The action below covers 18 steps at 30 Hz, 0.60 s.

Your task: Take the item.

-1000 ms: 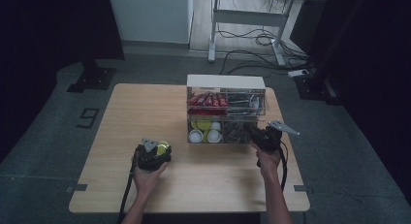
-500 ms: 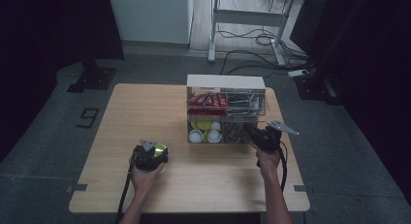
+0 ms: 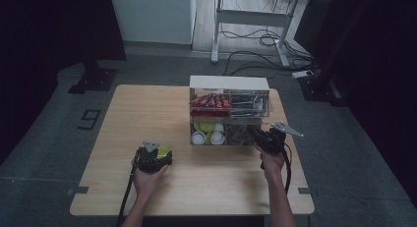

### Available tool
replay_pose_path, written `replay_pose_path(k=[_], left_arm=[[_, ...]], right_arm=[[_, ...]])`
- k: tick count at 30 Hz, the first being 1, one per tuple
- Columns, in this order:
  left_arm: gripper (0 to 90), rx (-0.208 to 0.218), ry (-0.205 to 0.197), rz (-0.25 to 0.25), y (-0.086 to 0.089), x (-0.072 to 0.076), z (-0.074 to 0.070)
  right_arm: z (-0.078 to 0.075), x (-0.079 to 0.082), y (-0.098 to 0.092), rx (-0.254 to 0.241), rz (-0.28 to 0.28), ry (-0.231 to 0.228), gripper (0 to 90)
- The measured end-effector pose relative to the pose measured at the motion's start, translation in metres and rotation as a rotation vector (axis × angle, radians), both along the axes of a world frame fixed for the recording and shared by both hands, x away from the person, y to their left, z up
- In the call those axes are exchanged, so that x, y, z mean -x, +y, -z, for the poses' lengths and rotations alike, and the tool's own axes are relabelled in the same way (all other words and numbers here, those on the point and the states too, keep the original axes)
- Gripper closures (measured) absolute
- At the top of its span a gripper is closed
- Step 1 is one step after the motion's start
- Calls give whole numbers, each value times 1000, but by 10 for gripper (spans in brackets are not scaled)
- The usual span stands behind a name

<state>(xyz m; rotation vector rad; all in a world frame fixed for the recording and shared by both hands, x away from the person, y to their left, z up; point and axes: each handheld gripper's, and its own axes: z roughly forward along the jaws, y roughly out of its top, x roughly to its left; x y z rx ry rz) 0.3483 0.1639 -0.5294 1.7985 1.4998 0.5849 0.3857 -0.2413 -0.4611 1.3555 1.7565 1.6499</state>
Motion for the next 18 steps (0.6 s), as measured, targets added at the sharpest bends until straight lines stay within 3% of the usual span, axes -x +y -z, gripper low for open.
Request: replay_pose_path(k=[9, 18], left_arm=[[234, 21, -60, 15, 10, 14, -13], [250, 9, -72, 42, 22, 29, -16]], right_arm=[[0, 0, -1, -2, 2, 1, 864], [1, 1, 0, 3, 3, 3, 864]])
